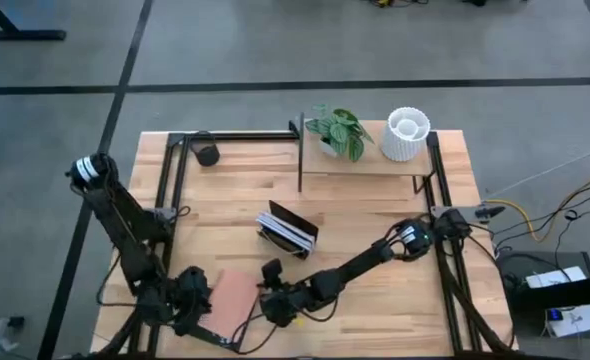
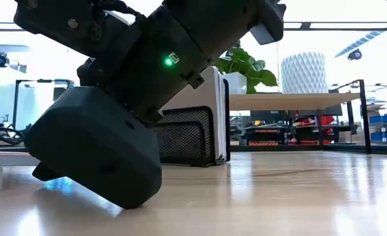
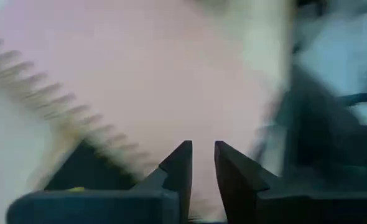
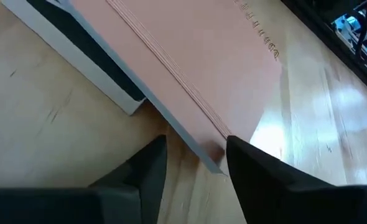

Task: Stock shelves
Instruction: Put the pink notebook into the black mesh bookshelf

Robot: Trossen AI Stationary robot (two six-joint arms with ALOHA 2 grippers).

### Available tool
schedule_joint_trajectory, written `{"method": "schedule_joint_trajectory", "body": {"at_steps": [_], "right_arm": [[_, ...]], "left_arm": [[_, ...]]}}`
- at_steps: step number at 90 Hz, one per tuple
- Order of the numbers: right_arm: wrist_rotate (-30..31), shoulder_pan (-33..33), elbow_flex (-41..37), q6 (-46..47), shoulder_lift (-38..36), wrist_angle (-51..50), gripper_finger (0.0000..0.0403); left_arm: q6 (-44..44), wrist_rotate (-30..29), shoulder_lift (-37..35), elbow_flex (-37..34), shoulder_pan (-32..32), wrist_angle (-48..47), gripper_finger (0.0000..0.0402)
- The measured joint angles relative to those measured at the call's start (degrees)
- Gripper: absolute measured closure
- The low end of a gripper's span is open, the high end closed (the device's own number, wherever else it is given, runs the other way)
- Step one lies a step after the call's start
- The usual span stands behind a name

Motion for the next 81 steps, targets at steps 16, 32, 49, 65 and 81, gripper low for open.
{"method": "schedule_joint_trajectory", "body": {"at_steps": [16,32,49,65,81], "right_arm": [[-0.4,-0.4,0.1,0.2,0.4,0.5,0.0234],[-1.1,-1.0,0.1,-0.7,0.4,1.6,0.0232],[-2.3,-1.1,0.0,-1.3,0.5,2.1,0.0243],[-3.6,-0.9,0.2,-4.5,0.5,0.7,0.0254],[0.3,-0.2,0.4,-7.5,0.4,-2.4,0.0254]], "left_arm": [[-1.0,-0.2,5.3,-0.1,0.8,2.2,0.0359],[-0.3,-0.5,10.3,0.1,2.0,5.2,0.0359],[0.6,-0.8,10.6,0.0,2.4,5.9,0.0359],[1.4,-1.2,9.4,-0.2,2.4,4.9,0.0359],[2.4,-2.3,9.2,-0.3,2.5,4.5,0.0359]]}}
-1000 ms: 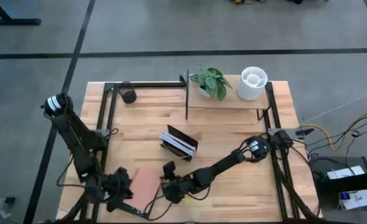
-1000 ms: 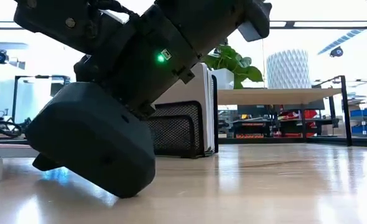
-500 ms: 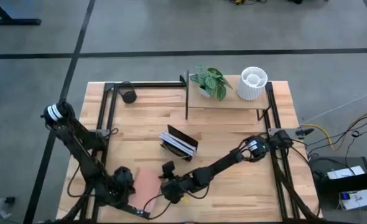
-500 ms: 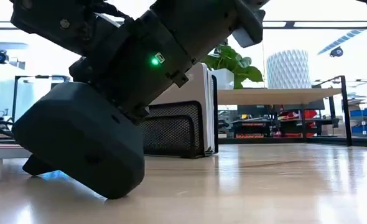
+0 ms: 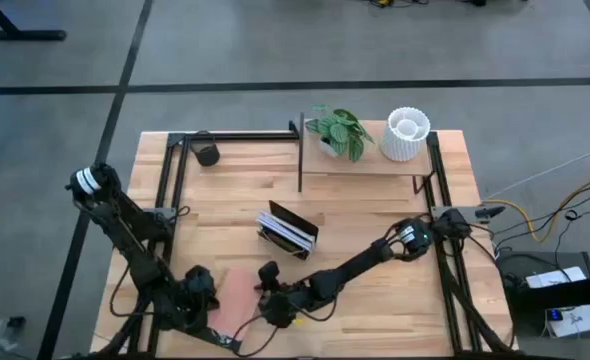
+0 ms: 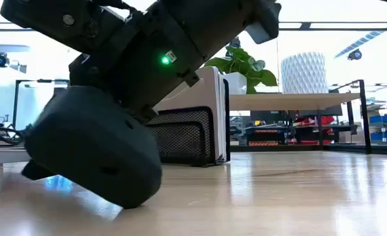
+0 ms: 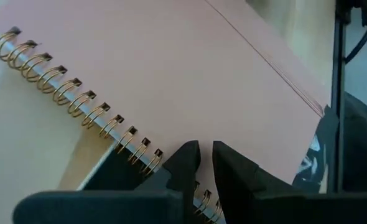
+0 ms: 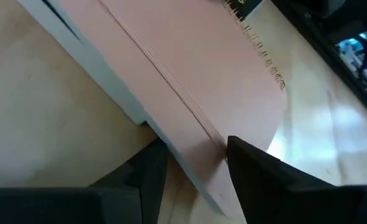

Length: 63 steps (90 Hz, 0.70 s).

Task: Stock shelves
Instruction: Put the pink notebook into the black mesh bookshelf

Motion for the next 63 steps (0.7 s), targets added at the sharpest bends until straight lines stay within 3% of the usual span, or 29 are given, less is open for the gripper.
{"method": "schedule_joint_trajectory", "body": {"at_steps": [29,56,63], "right_arm": [[1.8,0.6,0.1,-4.7,0.0,3.7,0.0278],[2.4,0.9,8.1,12.8,0.8,-11.5,0.0384],[2.0,1.0,10.6,19.0,0.9,-15.9,0.0393]], "left_arm": [[0.9,-0.2,-0.2,0.0,0.3,-0.2,0.0359],[8.3,-1.6,-5.6,-0.4,0.4,-1.6,0.0359],[11.6,-2.3,-8.5,-0.4,0.4,-1.7,0.0359]]}}
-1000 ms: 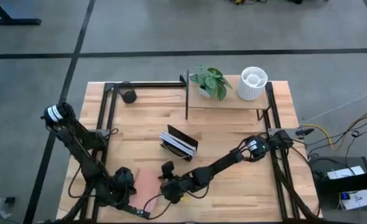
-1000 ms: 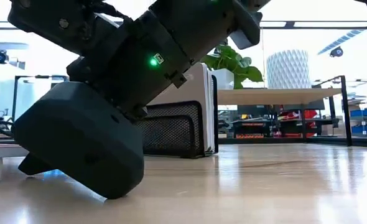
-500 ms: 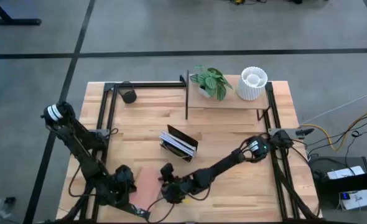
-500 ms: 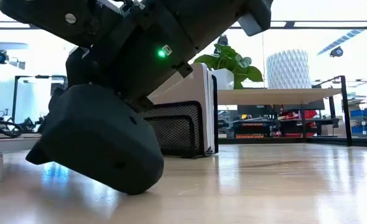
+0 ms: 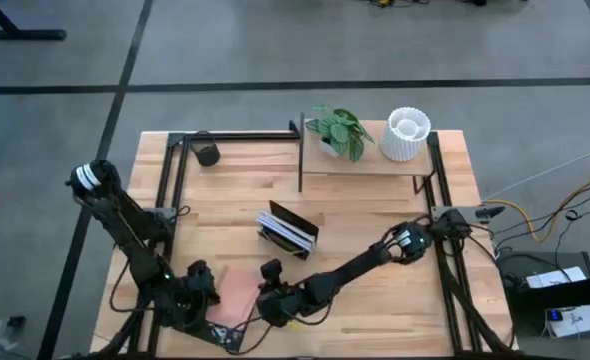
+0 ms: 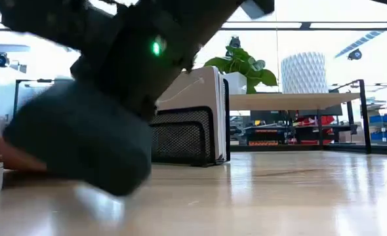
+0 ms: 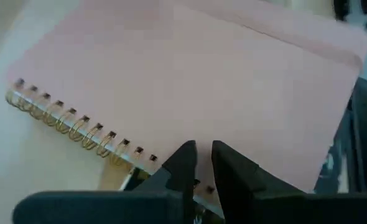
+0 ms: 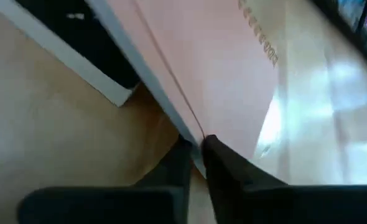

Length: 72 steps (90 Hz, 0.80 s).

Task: Stock shelves
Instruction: Put the pink notebook into the black mesh bookshelf

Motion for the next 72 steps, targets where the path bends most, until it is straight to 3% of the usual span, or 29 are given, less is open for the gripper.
{"method": "schedule_joint_trajectory", "body": {"at_steps": [17,37,47,72], "right_arm": [[-0.6,0.7,6.8,8.7,-0.1,-8.1,0.0398],[-1.1,1.6,16.8,16.8,-0.1,-21.6,0.0401],[-1.3,1.9,22.3,22.4,-0.2,-30.4,0.0402],[-2.1,1.5,22.3,37.7,-6.1,-38.5,0.0400]], "left_arm": [[6.7,-2.1,-7.9,0.0,0.0,-1.6,0.0359],[7.4,-2.4,-15.1,0.2,0.0,-9.2,0.0359],[4.5,-2.4,-16.3,0.2,0.0,-14.4,0.0359],[2.6,-5.2,-13.7,0.0,-0.1,-16.5,0.0359]]}}
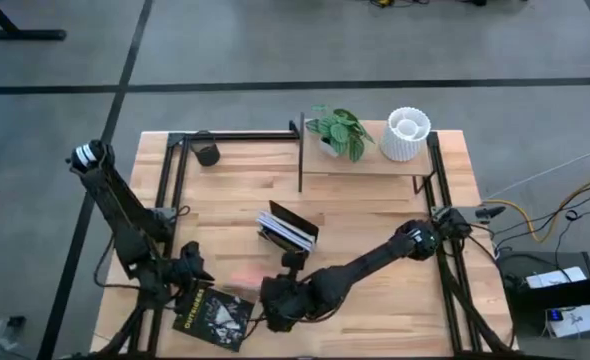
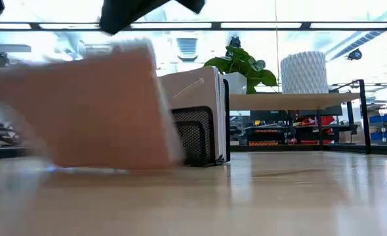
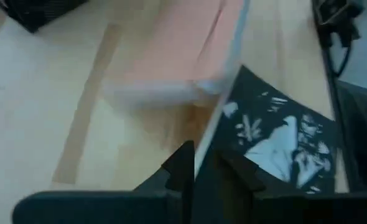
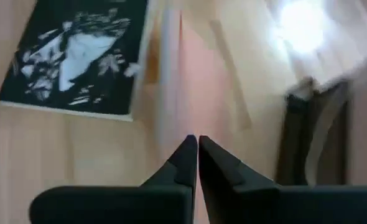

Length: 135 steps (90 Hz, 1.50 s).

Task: Stock shelves
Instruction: Put the pink notebook into the black mesh bookshelf

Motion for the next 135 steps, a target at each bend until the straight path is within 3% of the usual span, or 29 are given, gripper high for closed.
{"method": "schedule_joint_trajectory", "body": {"at_steps": [16,30,41,51,71,90,118,135], "right_arm": [[0.1,-0.5,0.0,3.5,-1.2,-3.4,0.0401],[-1.2,-0.4,-0.2,-1.2,0.0,-2.5,0.0402],[-5.7,0.5,-0.3,-4.2,2.5,-3.7,0.0402],[-9.0,1.4,-0.3,-8.6,4.1,-7.3,0.0402],[-9.0,4.3,-0.4,-11.5,7.9,-19.5,0.0403],[-8.4,6.7,-0.4,-14.8,12.3,-18.6,0.0403],[-1.5,7.7,-0.1,-15.3,16.0,-18.4,0.0401],[2.1,7.5,-0.3,-15.2,15.6,-17.1,0.0360]], "left_arm": [[-0.5,-2.2,3.6,-0.1,0.0,0.5,0.0359],[-0.3,-8.0,8.1,-0.1,0.1,2.7,0.0359],[-0.7,-10.7,11.6,-0.1,1.8,5.1,0.0359],[1.8,-10.0,14.5,-0.1,5.2,8.5,0.0359],[9.5,-5.4,18.6,-0.1,14.6,13.8,0.0359],[13.7,-0.5,24.5,-0.1,22.3,19.1,0.0359],[17.5,0.4,32.1,0.0,24.3,27.3,0.0359],[17.5,0.2,32.6,0.0,24.4,29.6,0.0359]]}}
